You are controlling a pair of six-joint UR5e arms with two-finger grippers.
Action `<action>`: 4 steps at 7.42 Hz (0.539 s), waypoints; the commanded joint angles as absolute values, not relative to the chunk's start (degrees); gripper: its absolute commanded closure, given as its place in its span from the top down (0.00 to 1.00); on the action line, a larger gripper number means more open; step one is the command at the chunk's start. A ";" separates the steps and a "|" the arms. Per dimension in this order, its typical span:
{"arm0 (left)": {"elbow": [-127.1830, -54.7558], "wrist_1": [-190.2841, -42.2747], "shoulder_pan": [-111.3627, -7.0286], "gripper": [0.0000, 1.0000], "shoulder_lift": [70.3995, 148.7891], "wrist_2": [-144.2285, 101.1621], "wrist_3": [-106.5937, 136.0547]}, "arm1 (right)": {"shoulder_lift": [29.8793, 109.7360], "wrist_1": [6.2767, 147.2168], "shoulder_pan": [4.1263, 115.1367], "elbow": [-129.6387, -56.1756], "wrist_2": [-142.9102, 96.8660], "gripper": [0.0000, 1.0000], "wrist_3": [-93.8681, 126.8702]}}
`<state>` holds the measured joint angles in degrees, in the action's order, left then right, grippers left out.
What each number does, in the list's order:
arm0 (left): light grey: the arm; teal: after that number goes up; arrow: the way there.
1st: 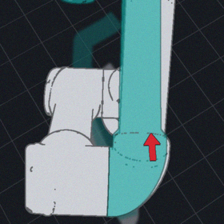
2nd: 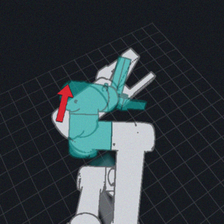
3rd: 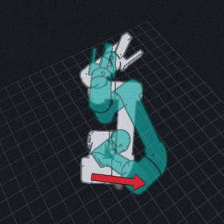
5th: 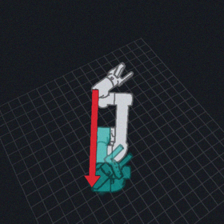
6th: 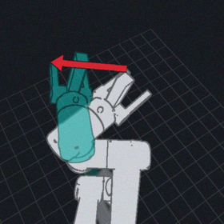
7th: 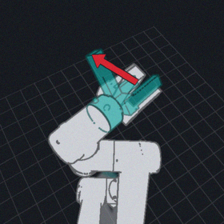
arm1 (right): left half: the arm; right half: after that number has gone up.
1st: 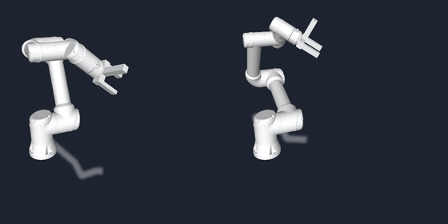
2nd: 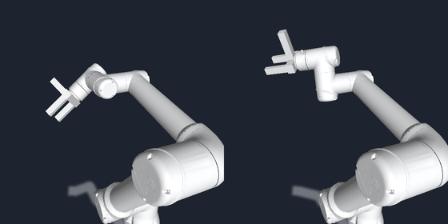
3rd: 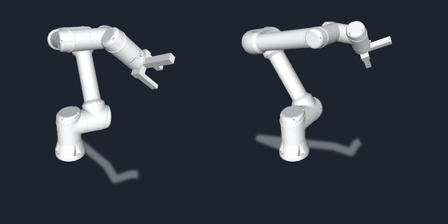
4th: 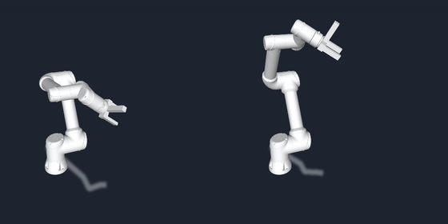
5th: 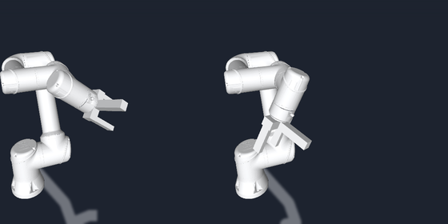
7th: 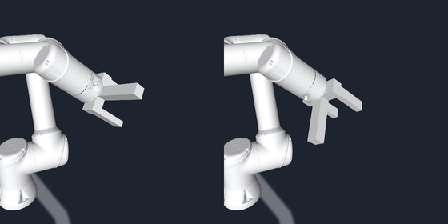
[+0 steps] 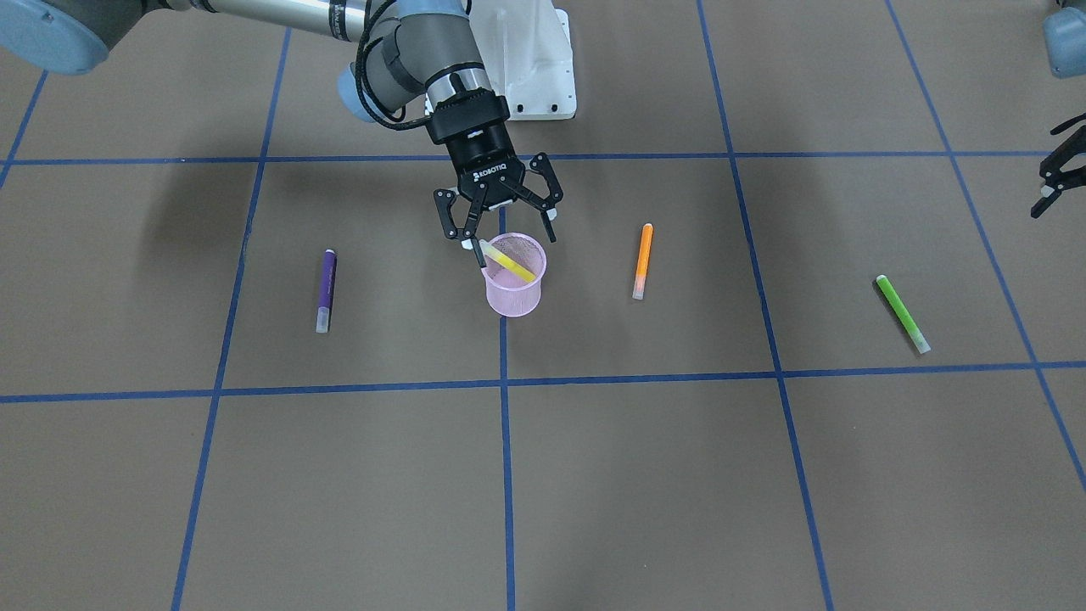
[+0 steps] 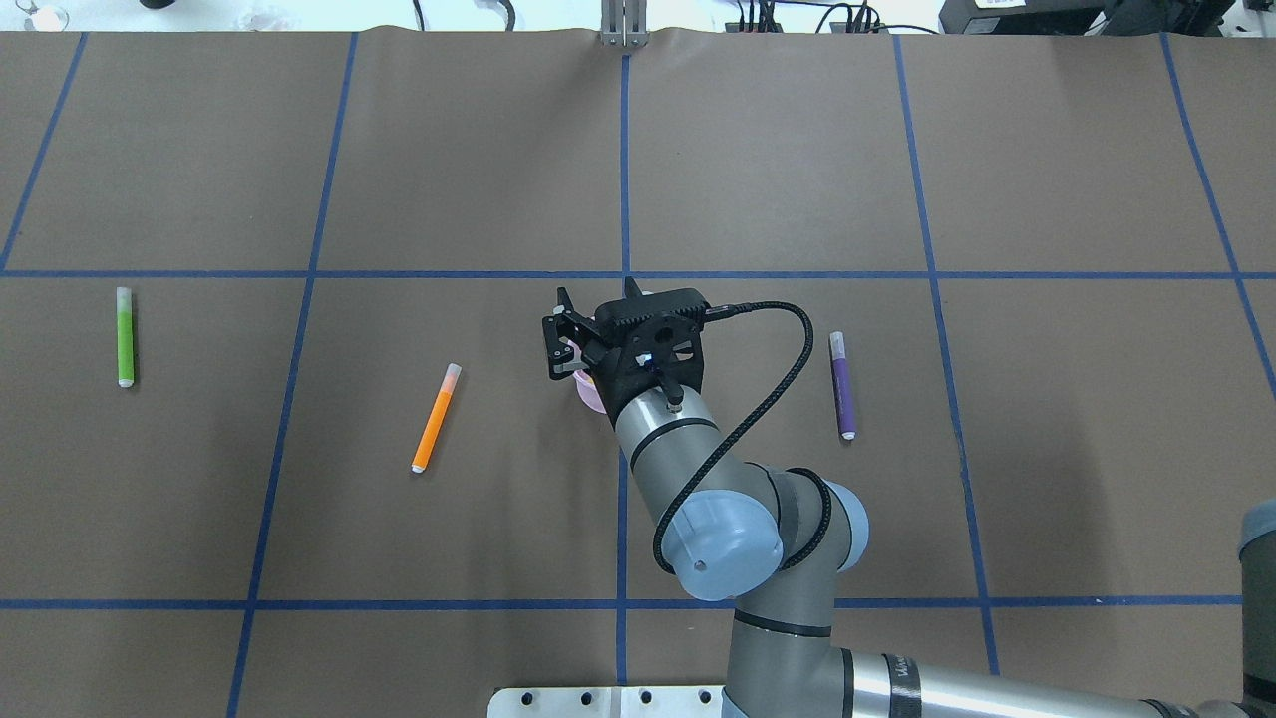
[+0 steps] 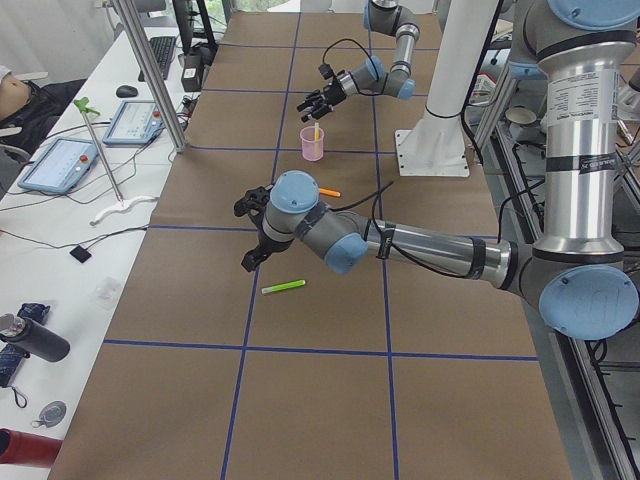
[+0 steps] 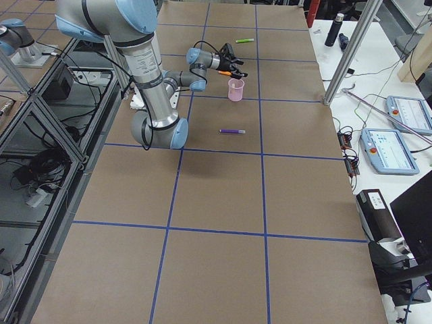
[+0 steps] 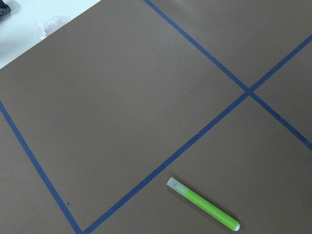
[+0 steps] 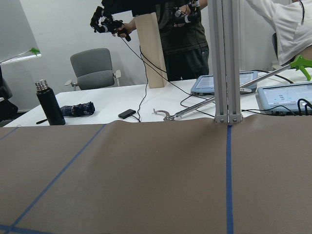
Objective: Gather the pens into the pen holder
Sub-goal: 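Open the right gripper to drop the yellow pen into the cup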
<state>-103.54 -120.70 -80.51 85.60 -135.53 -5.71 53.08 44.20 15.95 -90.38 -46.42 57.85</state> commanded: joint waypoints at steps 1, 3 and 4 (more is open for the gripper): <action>-103.54 -120.67 -80.51 1.00 85.61 -135.53 -5.71 | 54.04 46.04 22.63 -90.97 -55.92 0.98 60.54; -103.54 -120.85 -80.51 1.00 85.61 -135.61 -5.71 | 54.58 59.52 31.95 -92.45 -72.78 0.99 63.98; -103.62 -121.02 -80.42 1.00 85.61 -135.62 -4.84 | 54.58 64.64 35.56 -93.16 -80.87 1.00 63.98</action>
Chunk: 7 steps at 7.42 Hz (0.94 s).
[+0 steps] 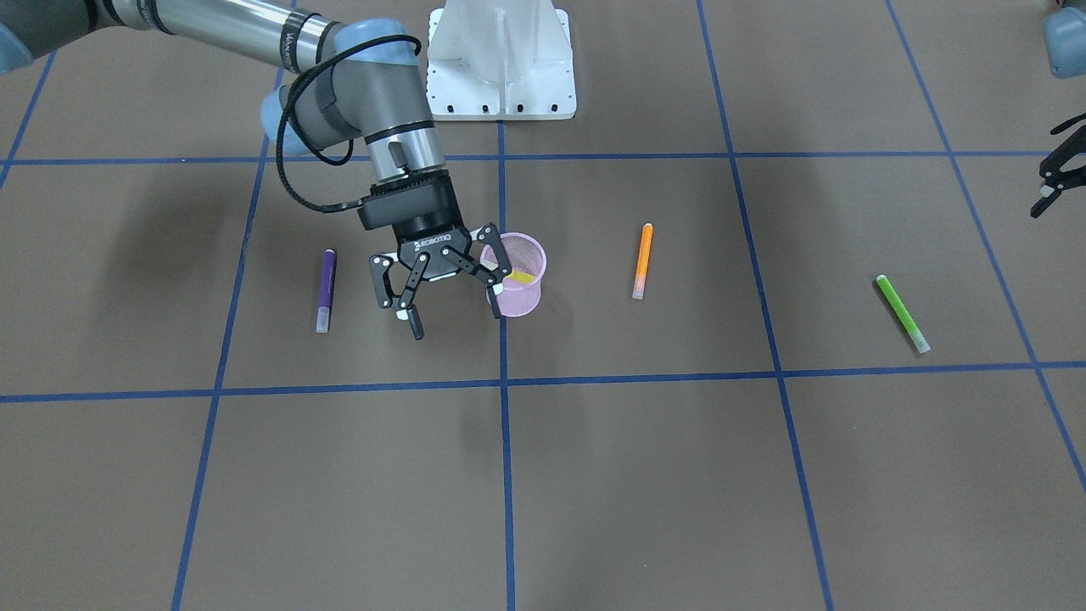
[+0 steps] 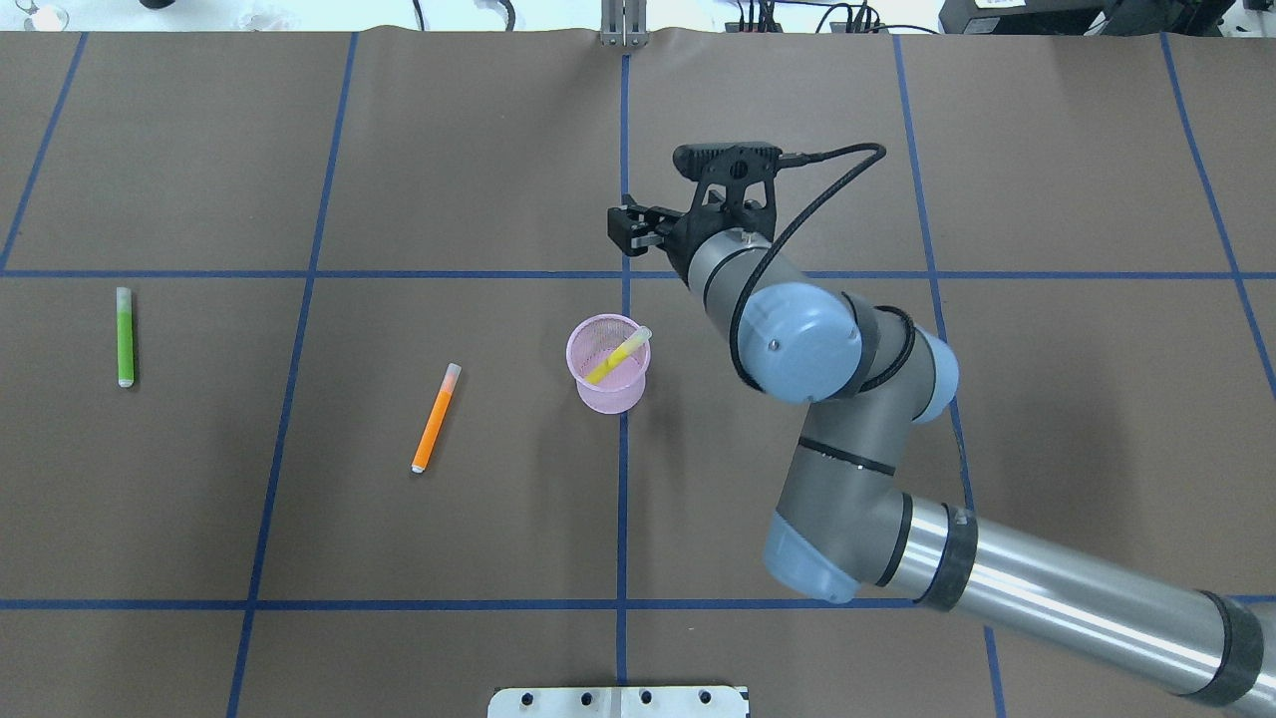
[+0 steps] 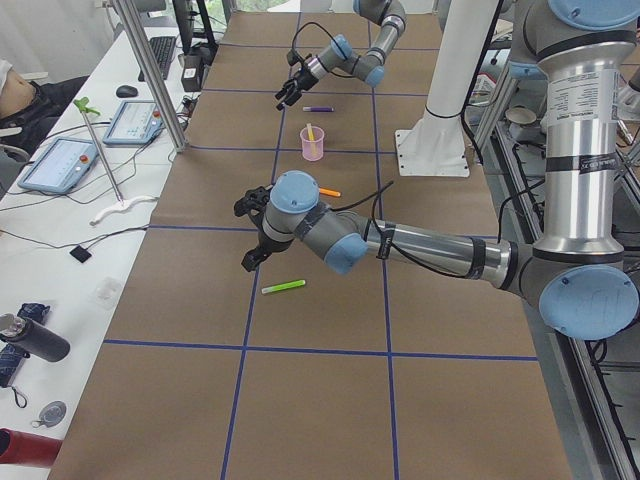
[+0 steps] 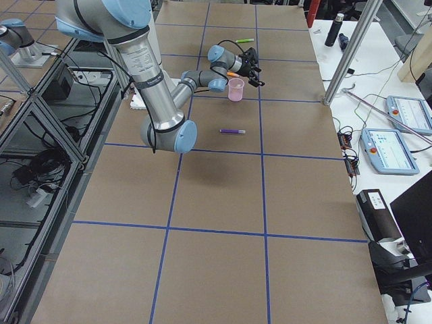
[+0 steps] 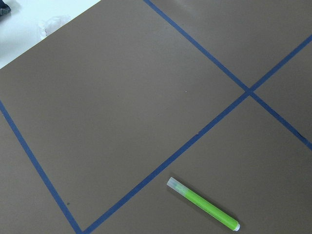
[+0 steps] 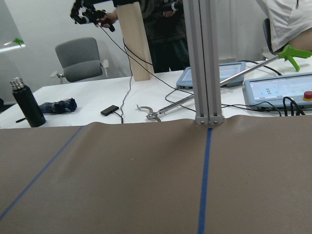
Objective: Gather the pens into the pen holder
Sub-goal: 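Move the right gripper above the purple pen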
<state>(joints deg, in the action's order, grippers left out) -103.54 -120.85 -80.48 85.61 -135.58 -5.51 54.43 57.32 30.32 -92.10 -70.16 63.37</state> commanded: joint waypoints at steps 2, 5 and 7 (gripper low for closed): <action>-103.71 -121.11 -80.42 1.00 85.61 -135.70 -3.96 | 54.58 76.31 41.02 -94.21 -98.00 1.00 63.37; -103.80 -122.25 -80.42 1.00 85.61 -135.44 -4.04 | 56.51 90.99 43.24 -94.66 -113.79 1.00 57.70; -103.80 -122.69 -80.42 1.00 85.61 -135.44 -4.04 | 56.60 100.08 41.50 -93.88 -115.05 1.00 48.81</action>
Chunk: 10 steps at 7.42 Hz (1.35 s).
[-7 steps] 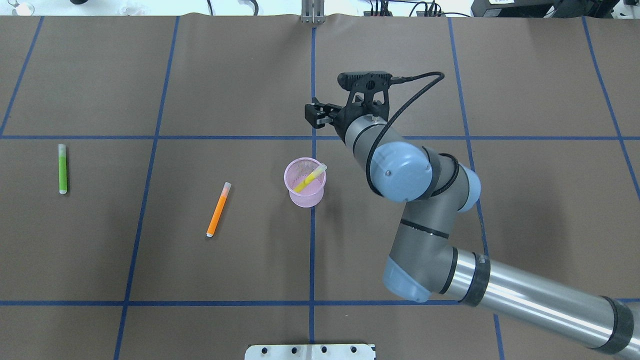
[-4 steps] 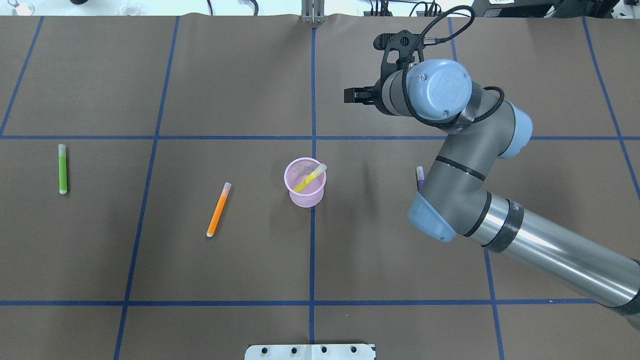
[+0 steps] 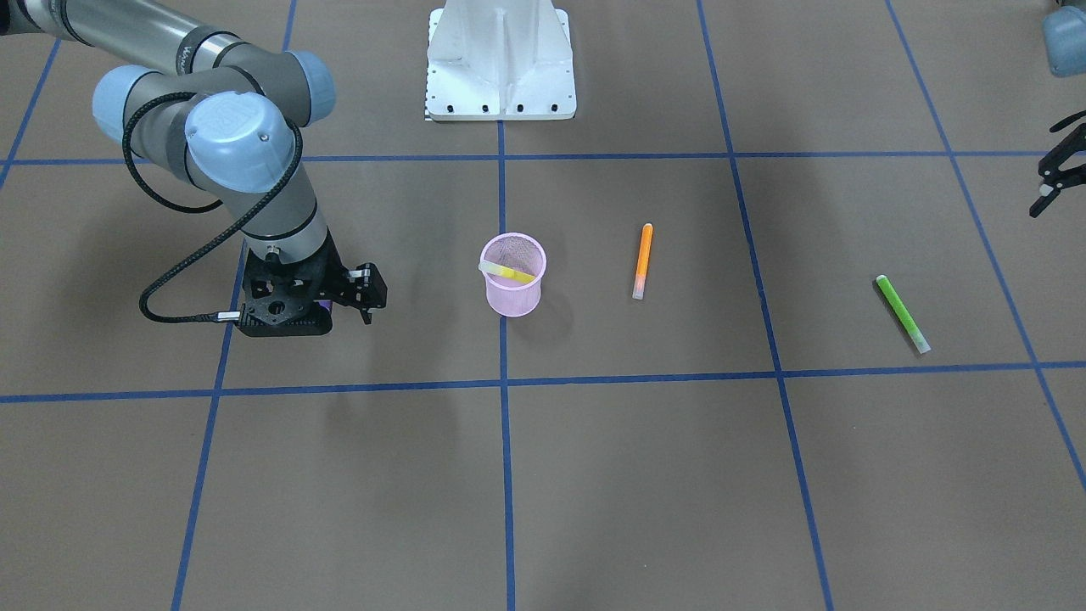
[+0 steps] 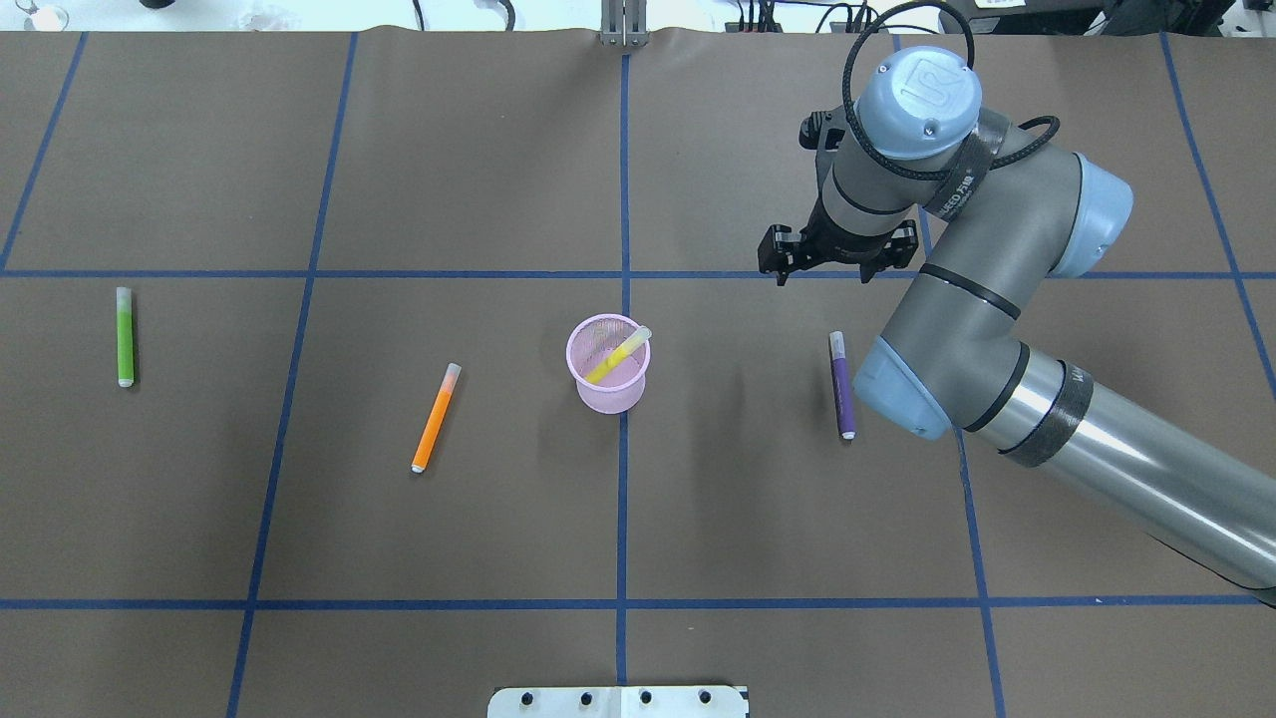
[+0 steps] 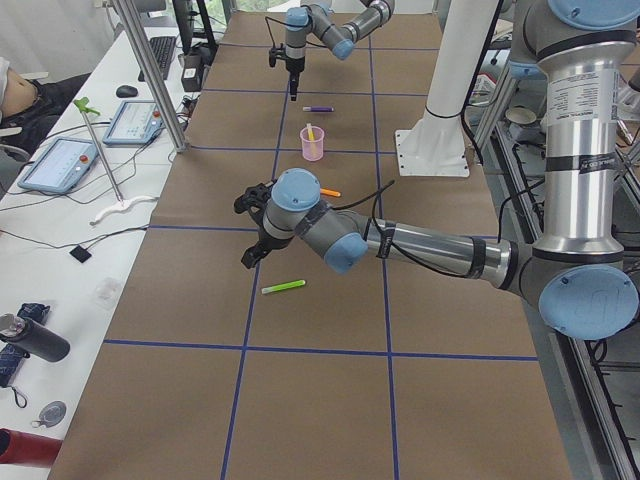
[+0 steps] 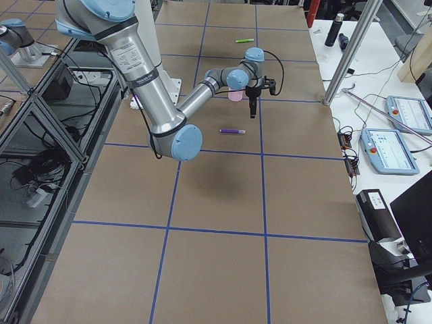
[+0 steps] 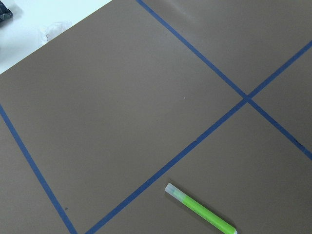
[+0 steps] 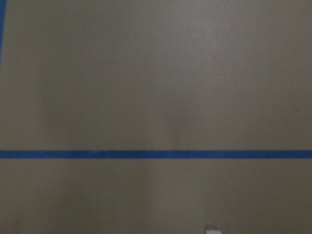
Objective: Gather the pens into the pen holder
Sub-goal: 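Move the right gripper above the purple pen, then lower the right gripper and grasp the purple pen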
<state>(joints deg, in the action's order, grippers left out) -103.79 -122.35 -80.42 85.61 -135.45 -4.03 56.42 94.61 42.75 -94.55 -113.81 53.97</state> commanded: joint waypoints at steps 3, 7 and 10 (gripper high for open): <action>-103.80 -123.57 -80.33 1.00 85.61 -135.26 -4.13 | 58.01 98.62 39.29 -93.25 -114.87 0.99 48.60; -103.89 -125.95 -80.33 1.00 85.52 -135.26 -3.78 | 61.52 89.39 39.02 -91.68 -114.96 0.69 53.59; -103.89 -126.03 -80.33 1.00 85.52 -135.18 -3.87 | 61.52 89.38 38.94 -91.58 -114.96 0.63 56.15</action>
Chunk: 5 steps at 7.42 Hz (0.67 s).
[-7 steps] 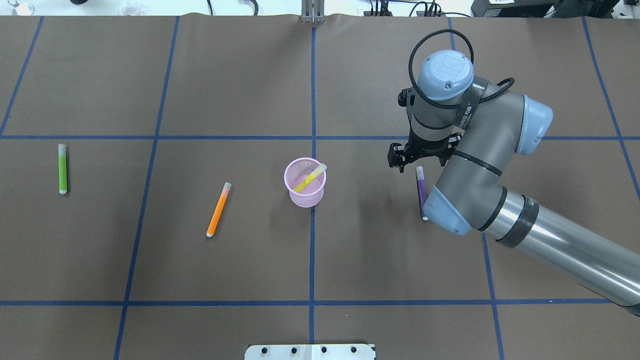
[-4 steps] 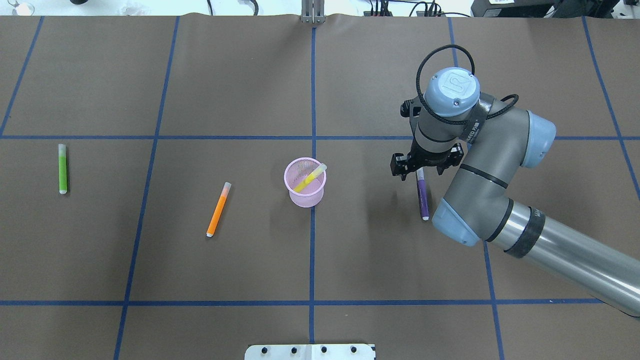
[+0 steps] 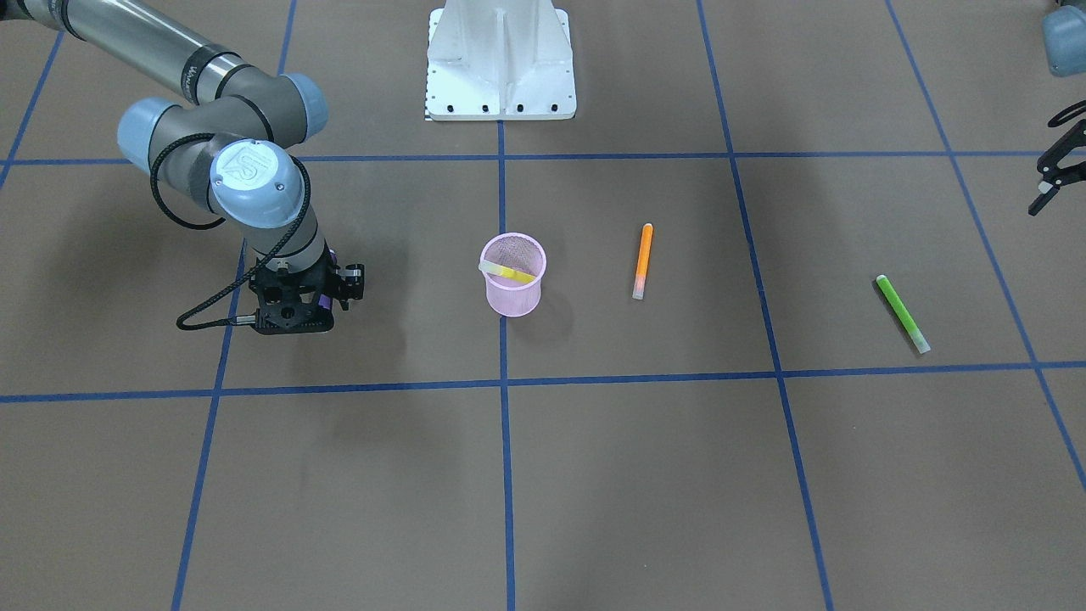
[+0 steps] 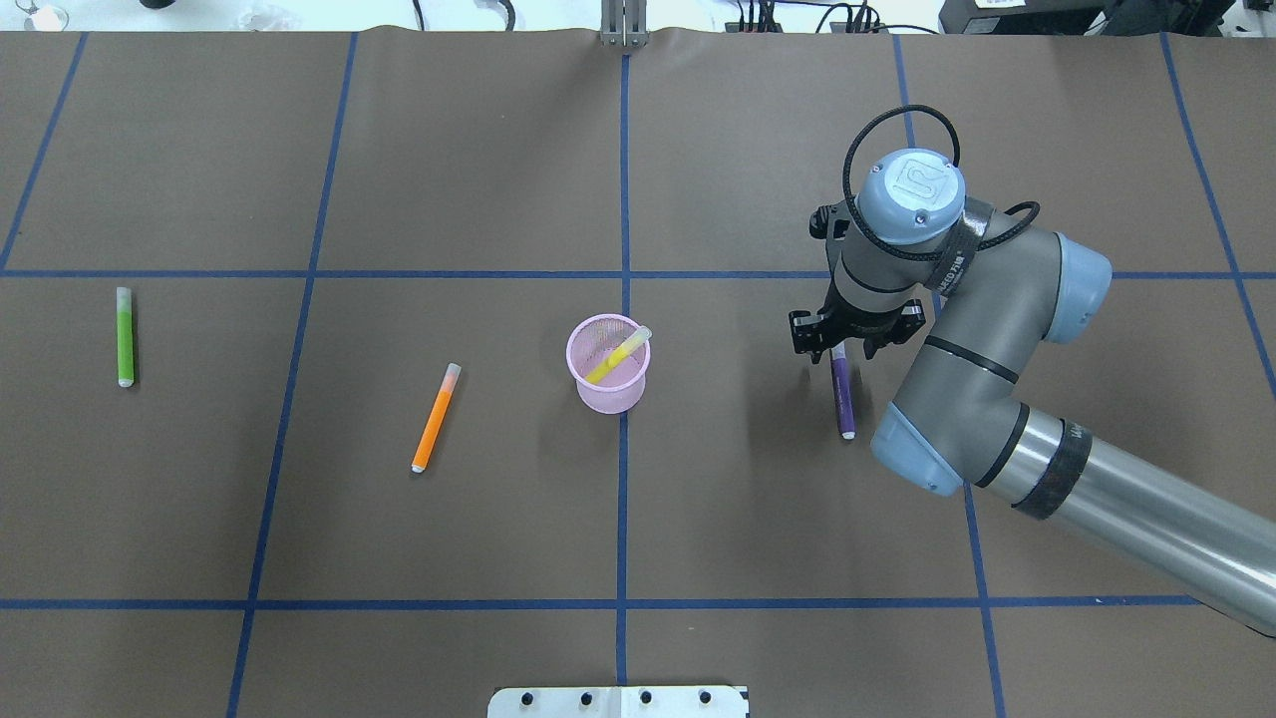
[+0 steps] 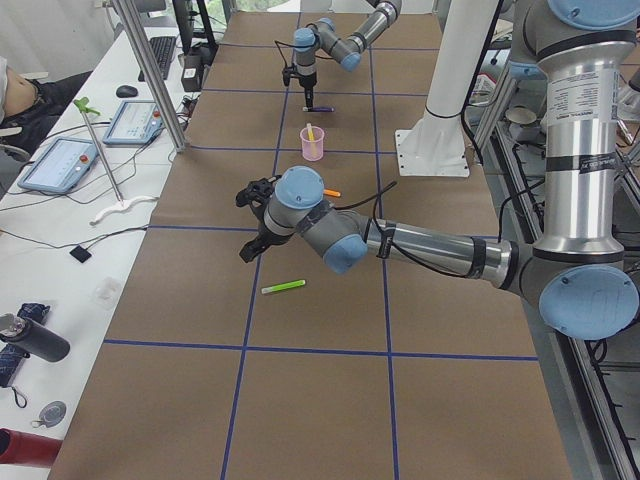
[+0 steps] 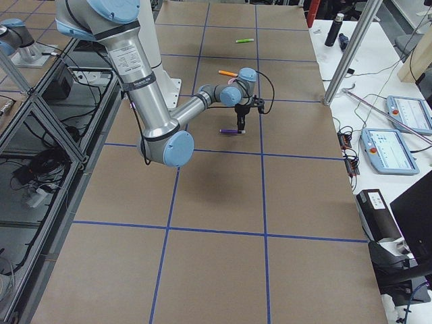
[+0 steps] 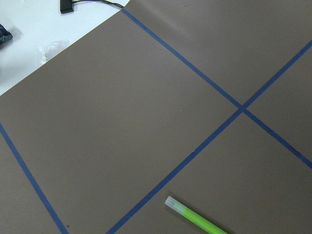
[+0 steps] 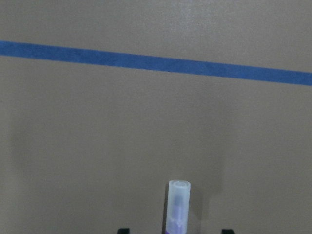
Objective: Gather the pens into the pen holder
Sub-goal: 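Lower the right gripper and grasp the purple pen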
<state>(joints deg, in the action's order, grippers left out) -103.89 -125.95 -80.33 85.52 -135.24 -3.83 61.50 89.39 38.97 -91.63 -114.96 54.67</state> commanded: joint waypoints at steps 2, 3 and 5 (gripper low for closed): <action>-103.89 -126.04 -80.33 1.00 85.52 -135.18 -3.95 | 61.61 89.30 38.59 -91.50 -114.96 0.54 56.86; -103.89 -126.04 -80.33 1.00 85.52 -135.18 -3.96 | 61.70 89.30 38.41 -91.23 -114.96 0.52 56.87; -103.89 -126.04 -80.33 1.00 85.34 -135.18 -3.96 | 61.61 89.30 38.06 -90.44 -114.87 0.46 56.87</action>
